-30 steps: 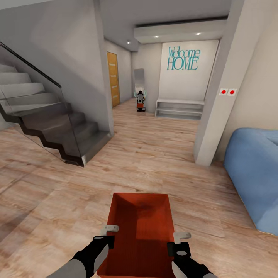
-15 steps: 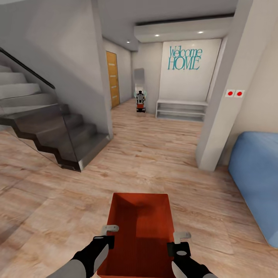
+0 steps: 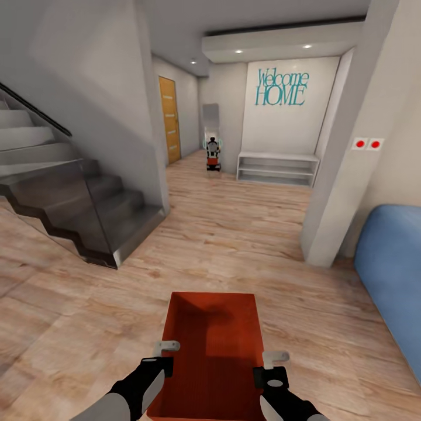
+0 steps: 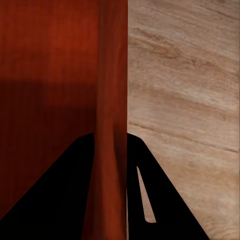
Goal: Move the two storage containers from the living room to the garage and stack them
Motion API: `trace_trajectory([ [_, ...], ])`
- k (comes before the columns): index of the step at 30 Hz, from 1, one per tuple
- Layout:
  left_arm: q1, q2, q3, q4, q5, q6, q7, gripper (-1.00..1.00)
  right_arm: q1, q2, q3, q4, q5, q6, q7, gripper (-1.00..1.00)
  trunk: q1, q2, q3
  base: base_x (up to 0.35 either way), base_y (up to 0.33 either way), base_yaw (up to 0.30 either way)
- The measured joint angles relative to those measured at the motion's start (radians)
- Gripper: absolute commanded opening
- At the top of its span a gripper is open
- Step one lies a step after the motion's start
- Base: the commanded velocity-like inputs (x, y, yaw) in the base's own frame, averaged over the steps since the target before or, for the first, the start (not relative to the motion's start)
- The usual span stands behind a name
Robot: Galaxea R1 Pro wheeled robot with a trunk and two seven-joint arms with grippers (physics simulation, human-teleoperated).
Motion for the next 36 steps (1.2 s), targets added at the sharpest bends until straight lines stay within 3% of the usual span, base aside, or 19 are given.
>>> trace_trajectory([
  [12,0.000,-0.001,0.002,0.000,-0.002,0.000,0.000,-1.00,0.000,-0.001,0.000,-0.001,-0.001,0.000,0.000,-1.00,0.000,0.000,0.000,0.322,0.000,-0.218],
  [36,0.000,0.000,0.000,0.000,0.000,0.002,0.000,-1.00,0.000,0.000,0.000,0.001,-0.001,0.000,0.000,-1.00,0.000,0.000,0.000,0.322,0.000,-0.006],
])
